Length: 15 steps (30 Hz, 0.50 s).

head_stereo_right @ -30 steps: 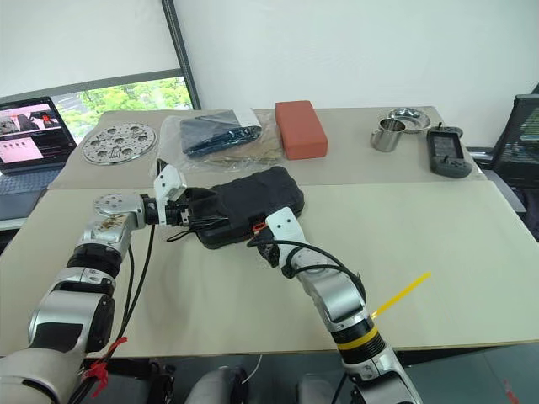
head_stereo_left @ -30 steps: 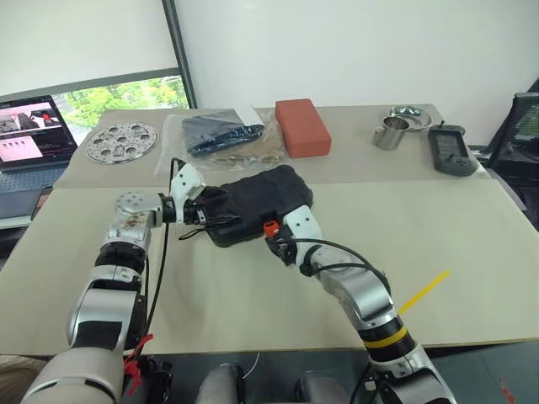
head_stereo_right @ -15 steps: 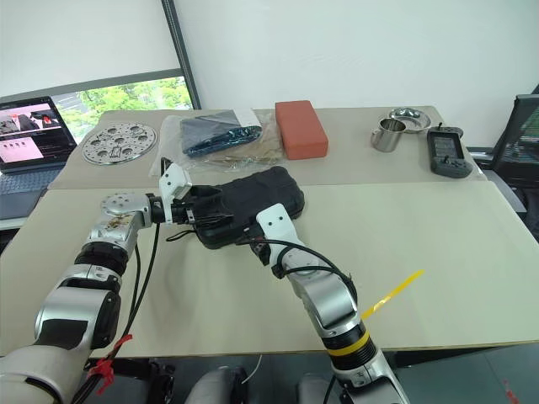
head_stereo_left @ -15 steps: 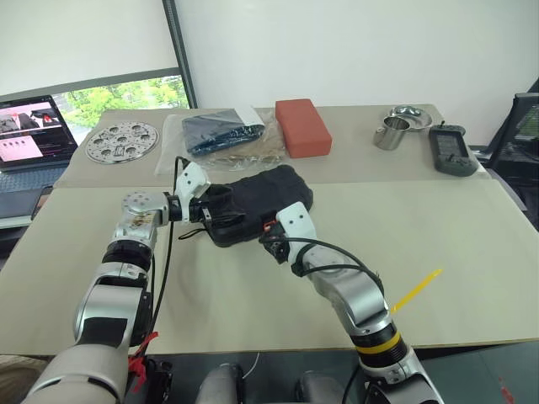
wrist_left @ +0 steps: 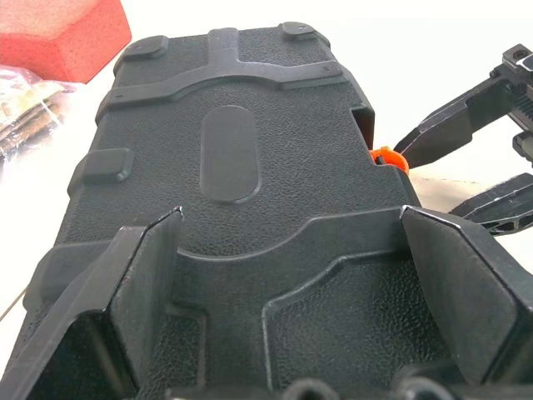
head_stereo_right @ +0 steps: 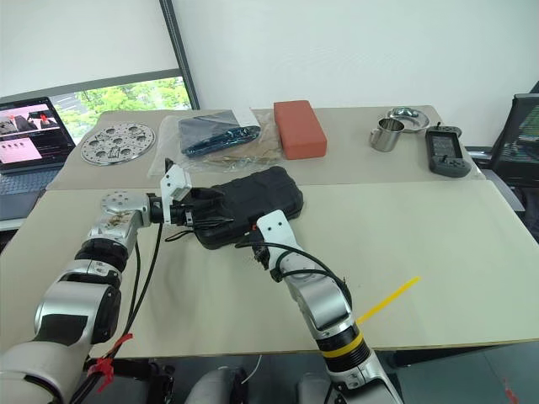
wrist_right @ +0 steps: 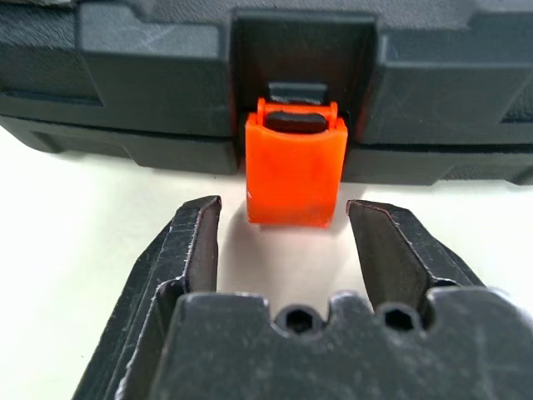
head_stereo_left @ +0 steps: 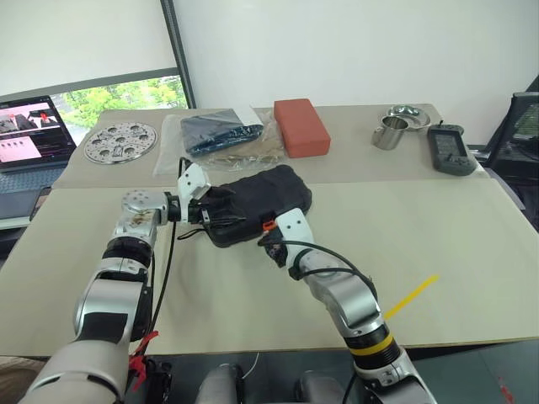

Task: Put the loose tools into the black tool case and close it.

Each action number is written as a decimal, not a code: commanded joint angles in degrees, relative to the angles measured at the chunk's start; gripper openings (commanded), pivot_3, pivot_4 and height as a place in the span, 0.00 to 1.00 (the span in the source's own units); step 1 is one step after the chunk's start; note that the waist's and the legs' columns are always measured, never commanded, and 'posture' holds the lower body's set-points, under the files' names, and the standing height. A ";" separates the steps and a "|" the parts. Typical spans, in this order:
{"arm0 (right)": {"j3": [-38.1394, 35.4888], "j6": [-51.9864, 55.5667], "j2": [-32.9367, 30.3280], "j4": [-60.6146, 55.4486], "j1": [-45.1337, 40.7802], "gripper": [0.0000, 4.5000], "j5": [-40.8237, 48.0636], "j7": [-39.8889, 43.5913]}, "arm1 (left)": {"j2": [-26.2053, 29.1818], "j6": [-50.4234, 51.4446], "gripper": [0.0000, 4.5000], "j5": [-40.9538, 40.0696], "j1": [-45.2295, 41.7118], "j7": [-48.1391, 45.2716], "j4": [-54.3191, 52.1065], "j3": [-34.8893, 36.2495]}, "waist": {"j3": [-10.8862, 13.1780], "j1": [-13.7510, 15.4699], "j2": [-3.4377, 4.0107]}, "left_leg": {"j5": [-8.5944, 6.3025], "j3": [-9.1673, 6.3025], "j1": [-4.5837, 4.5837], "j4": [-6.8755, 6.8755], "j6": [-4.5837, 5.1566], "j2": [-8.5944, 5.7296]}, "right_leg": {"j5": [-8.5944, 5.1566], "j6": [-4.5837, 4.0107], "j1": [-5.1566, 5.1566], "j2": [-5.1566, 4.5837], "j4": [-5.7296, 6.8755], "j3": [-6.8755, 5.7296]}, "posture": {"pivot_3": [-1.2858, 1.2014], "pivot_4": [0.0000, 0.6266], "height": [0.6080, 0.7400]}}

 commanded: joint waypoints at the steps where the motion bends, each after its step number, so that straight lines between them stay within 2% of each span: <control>1: -0.79 -1.93 0.58 -1.49 -1.03 0.26 -0.59 -0.07 | 0.31 -1.21 1.00 0.59 -1.11 -0.03 0.58 0.03 | 0.00 0.00 0.00 | 0.00 0.00 0.00 0.00 0.00 0.00 | 0.00 0.00 0.00 0.00 0.00 0.00 | 0.52 0.24 1.00; 15: -0.28 0.09 0.07 -6.00 -1.42 0.26 -0.79 0.53 | 0.34 -2.16 1.00 0.88 -1.60 0.45 1.86 -0.01 | 0.00 -0.01 0.00 | 0.00 -0.01 -0.01 0.00 0.00 0.01 | 0.00 0.00 0.00 0.00 0.00 0.00 | 0.52 0.24 1.00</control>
